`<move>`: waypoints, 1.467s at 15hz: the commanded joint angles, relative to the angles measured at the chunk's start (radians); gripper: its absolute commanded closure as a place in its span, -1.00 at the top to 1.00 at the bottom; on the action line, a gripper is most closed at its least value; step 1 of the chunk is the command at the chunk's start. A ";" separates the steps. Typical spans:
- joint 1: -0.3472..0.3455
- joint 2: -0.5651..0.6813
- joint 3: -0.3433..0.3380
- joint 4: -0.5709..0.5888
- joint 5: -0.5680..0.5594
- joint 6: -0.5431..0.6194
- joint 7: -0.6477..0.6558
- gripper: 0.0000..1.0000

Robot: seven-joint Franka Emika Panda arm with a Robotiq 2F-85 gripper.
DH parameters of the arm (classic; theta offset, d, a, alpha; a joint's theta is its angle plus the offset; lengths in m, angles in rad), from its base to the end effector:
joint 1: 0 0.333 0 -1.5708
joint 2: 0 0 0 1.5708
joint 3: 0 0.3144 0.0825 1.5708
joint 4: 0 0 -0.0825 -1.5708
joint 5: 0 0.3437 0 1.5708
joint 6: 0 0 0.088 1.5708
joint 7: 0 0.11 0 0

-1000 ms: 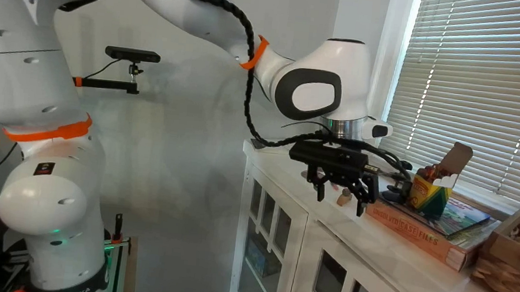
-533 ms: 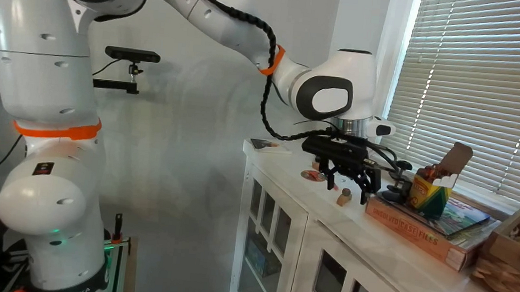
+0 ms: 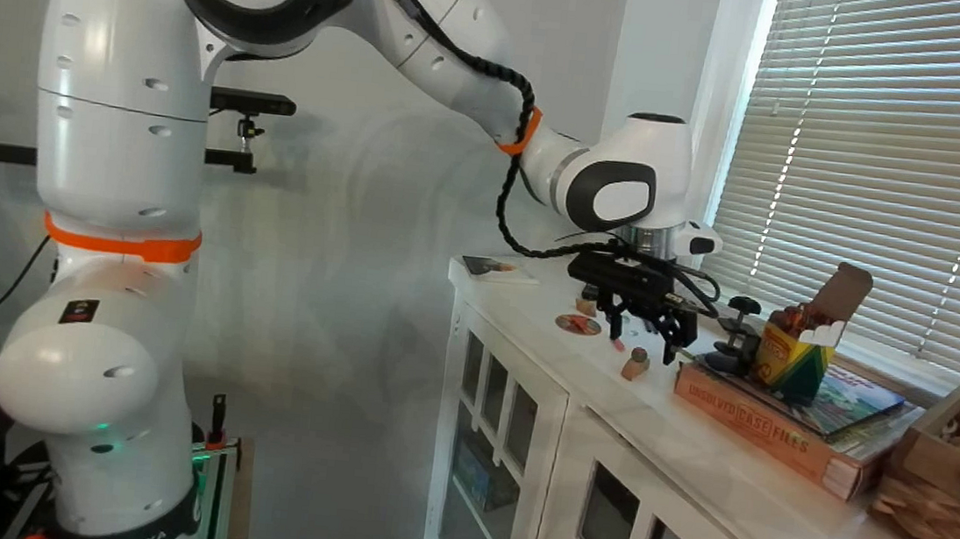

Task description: Move the brown stopper backwards

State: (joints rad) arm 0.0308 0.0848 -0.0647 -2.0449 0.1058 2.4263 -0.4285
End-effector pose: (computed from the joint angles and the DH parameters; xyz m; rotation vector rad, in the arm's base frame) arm 0.5600 -0.0176 0.4476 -3.0585 -0.5032 -0.4779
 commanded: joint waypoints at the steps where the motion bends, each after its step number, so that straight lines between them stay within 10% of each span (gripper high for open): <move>1: -0.026 0.014 0.034 0.011 -0.005 0.005 0.014 1.00; 22: -0.006 0.106 0.069 0.108 -0.153 0.011 0.263 1.00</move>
State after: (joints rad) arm 0.0209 0.1683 -0.0161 -1.9625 -0.0560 2.4471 -0.2172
